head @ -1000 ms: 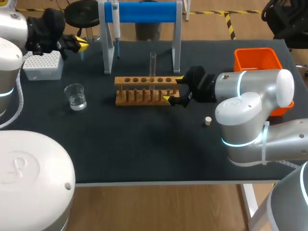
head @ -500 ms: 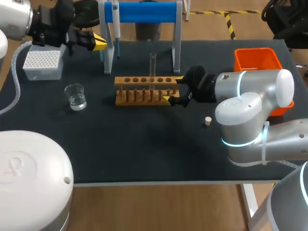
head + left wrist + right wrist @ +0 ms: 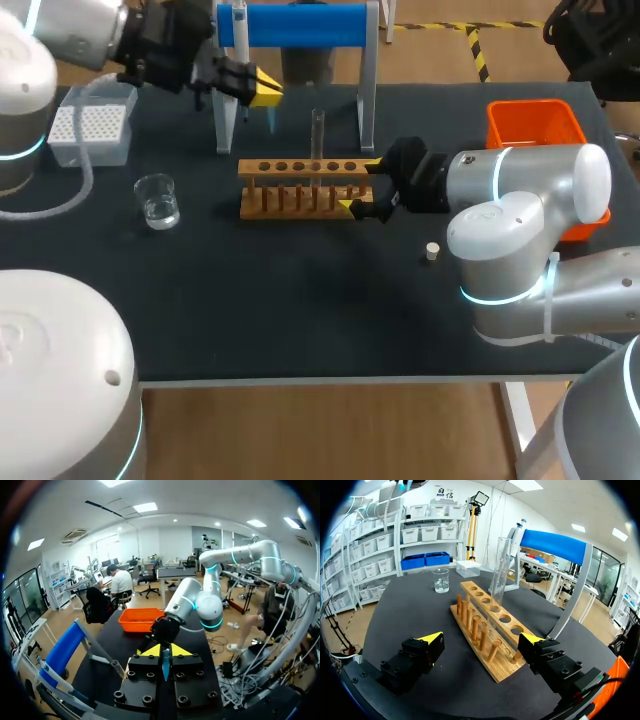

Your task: Invert the test tube, pick up the pipette, mount the tip to pipette, aspirate from beaker and dispense into the tube, eject the tip, return the pipette, and cap with the stopper.

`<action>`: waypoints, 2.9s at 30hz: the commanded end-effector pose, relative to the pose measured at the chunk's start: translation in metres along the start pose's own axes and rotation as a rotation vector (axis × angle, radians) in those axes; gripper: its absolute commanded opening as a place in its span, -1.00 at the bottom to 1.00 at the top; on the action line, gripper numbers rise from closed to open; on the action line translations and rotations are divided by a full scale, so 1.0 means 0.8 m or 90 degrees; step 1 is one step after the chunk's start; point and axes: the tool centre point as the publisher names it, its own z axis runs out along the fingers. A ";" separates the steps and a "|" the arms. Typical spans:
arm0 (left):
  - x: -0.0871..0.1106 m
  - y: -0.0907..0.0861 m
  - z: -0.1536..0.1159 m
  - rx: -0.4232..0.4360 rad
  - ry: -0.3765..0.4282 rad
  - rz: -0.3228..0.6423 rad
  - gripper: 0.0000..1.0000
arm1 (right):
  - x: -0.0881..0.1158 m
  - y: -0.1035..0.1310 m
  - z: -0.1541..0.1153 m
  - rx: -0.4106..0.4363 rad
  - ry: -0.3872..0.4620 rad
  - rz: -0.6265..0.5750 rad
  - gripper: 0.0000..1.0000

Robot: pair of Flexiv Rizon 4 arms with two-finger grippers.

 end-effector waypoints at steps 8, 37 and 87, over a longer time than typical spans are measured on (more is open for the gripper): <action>-0.001 -0.015 0.026 -0.027 0.029 -0.020 -1.00 | 0.000 0.000 -0.001 0.002 0.001 0.000 1.00; -0.001 -0.015 0.026 -0.027 0.029 -0.020 -1.00 | 0.016 0.028 -0.034 -0.049 0.019 -0.030 1.00; 0.027 -0.025 0.074 0.014 0.033 -0.017 -1.00 | 0.094 0.155 -0.121 -0.332 0.264 -0.057 1.00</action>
